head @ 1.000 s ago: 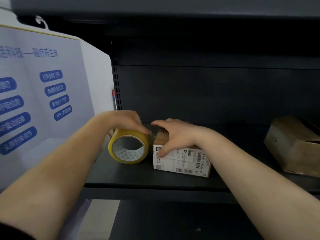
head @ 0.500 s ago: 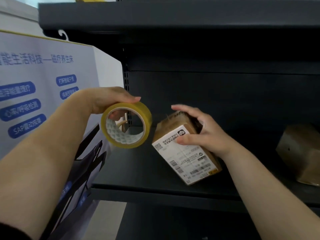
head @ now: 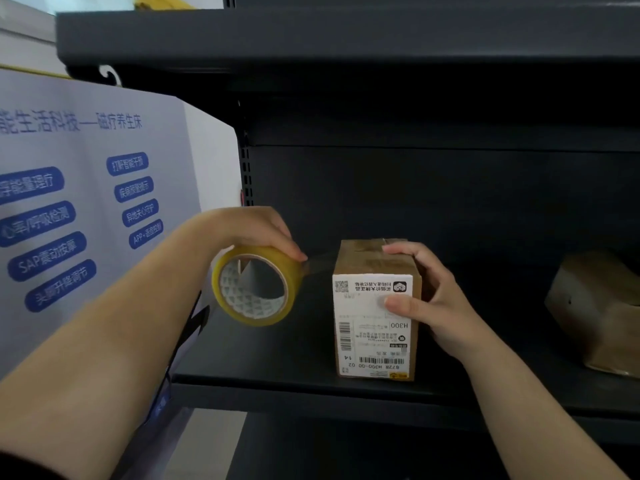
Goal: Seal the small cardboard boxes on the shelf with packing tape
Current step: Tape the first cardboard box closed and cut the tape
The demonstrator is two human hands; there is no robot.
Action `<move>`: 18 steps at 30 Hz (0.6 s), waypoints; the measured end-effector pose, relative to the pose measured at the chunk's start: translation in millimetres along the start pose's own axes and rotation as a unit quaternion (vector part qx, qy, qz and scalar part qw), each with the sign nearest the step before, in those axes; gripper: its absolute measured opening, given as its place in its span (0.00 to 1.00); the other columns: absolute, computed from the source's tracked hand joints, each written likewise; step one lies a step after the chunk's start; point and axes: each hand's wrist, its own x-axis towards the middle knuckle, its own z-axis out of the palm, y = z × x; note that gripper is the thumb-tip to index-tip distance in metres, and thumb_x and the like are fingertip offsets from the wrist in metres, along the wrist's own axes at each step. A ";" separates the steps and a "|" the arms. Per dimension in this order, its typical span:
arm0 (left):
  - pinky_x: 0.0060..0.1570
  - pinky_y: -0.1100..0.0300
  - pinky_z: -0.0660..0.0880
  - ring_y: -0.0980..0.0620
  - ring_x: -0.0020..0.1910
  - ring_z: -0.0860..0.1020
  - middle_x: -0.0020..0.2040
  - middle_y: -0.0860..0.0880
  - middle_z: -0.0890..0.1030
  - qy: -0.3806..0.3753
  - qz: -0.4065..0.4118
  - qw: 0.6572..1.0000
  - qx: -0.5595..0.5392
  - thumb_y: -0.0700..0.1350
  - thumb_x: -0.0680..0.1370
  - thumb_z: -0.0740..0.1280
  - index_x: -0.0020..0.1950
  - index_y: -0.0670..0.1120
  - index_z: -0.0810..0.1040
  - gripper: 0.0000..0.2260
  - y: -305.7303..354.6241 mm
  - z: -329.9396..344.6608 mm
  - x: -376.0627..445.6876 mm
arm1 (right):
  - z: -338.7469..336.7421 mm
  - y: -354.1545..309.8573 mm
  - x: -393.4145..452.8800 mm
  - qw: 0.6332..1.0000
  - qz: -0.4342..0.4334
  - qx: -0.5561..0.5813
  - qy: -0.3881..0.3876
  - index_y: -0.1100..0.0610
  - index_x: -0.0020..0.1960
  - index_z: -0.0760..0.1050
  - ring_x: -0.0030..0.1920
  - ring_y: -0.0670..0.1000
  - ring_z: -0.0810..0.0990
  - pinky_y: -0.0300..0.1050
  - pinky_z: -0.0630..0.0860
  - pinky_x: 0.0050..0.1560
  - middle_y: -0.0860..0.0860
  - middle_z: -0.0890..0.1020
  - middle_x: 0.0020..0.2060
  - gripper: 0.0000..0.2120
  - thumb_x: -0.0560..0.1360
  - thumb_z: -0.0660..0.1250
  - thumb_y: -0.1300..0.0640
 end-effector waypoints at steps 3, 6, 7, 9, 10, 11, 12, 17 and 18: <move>0.42 0.58 0.79 0.50 0.36 0.82 0.35 0.47 0.83 -0.007 0.005 0.999 0.044 0.63 0.58 0.70 0.37 0.45 0.83 0.22 15.0 15.9 6.9 | -9.9 -15.2 -4.5 0.993 0.029 -0.107 -0.036 0.40 0.55 0.72 0.61 0.50 0.74 0.53 0.77 0.56 0.48 0.72 0.61 0.28 0.57 0.76 0.44; 0.42 0.55 0.80 0.49 0.38 0.84 0.36 0.47 0.84 -0.010 0.002 0.997 0.080 0.60 0.57 0.69 0.37 0.46 0.83 0.20 31.2 31.7 13.5 | -16.6 -44.5 6.4 0.945 0.066 -0.308 -0.088 0.40 0.54 0.68 0.60 0.44 0.71 0.47 0.71 0.59 0.41 0.70 0.60 0.29 0.58 0.75 0.36; 0.41 0.56 0.80 0.50 0.37 0.84 0.35 0.48 0.84 -0.006 0.000 0.996 0.093 0.59 0.59 0.69 0.36 0.46 0.83 0.17 36.0 34.9 15.5 | -16.8 -55.5 12.9 0.918 0.082 -0.373 -0.106 0.42 0.54 0.66 0.57 0.43 0.72 0.47 0.70 0.58 0.41 0.70 0.58 0.29 0.58 0.73 0.34; 0.35 0.58 0.78 0.51 0.33 0.82 0.32 0.50 0.83 0.002 0.000 0.992 0.123 0.56 0.62 0.69 0.33 0.47 0.82 0.13 44.2 38.3 17.4 | -12.1 -75.0 26.7 0.860 0.102 -0.478 -0.147 0.44 0.53 0.65 0.50 0.42 0.72 0.45 0.71 0.49 0.41 0.73 0.52 0.31 0.58 0.70 0.32; 0.32 0.60 0.75 0.53 0.31 0.81 0.29 0.51 0.82 0.006 0.000 0.991 0.134 0.56 0.63 0.69 0.31 0.48 0.81 0.11 47.1 39.0 17.3 | -7.9 -81.7 33.6 0.833 0.101 -0.519 -0.166 0.45 0.54 0.64 0.46 0.41 0.71 0.43 0.69 0.44 0.40 0.72 0.48 0.32 0.57 0.69 0.31; 0.30 0.62 0.72 0.55 0.28 0.79 0.27 0.53 0.80 0.007 0.001 0.990 0.141 0.55 0.63 0.69 0.30 0.48 0.80 0.10 49.2 39.4 17.1 | -3.0 -85.8 40.6 0.809 0.097 -0.549 -0.184 0.45 0.56 0.63 0.43 0.41 0.70 0.42 0.66 0.43 0.39 0.71 0.46 0.34 0.58 0.68 0.30; 0.30 0.63 0.71 0.56 0.27 0.78 0.26 0.53 0.79 0.006 0.003 0.989 0.146 0.54 0.64 0.69 0.30 0.48 0.79 0.10 50.2 39.6 16.8 | 2.5 -87.8 47.9 0.793 0.100 -0.565 -0.204 0.46 0.60 0.61 0.42 0.40 0.69 0.43 0.66 0.45 0.39 0.71 0.45 0.37 0.58 0.69 0.30; 0.33 0.62 0.73 0.54 0.30 0.79 0.31 0.51 0.79 0.017 0.011 0.988 0.152 0.49 0.70 0.69 0.33 0.49 0.78 0.08 45.6 41.0 16.8 | 25.9 -81.1 77.2 0.771 0.145 -0.550 -0.285 0.45 0.72 0.54 0.47 0.48 0.79 0.49 0.80 0.46 0.49 0.73 0.56 0.47 0.60 0.73 0.35; 0.33 0.62 0.72 0.54 0.30 0.78 0.31 0.51 0.79 0.021 0.016 0.987 0.156 0.49 0.71 0.69 0.32 0.49 0.78 0.09 43.5 40.6 15.8 | 27.7 -79.5 80.5 0.773 0.138 -0.548 -0.289 0.44 0.72 0.53 0.47 0.48 0.79 0.49 0.80 0.46 0.49 0.72 0.57 0.47 0.61 0.73 0.36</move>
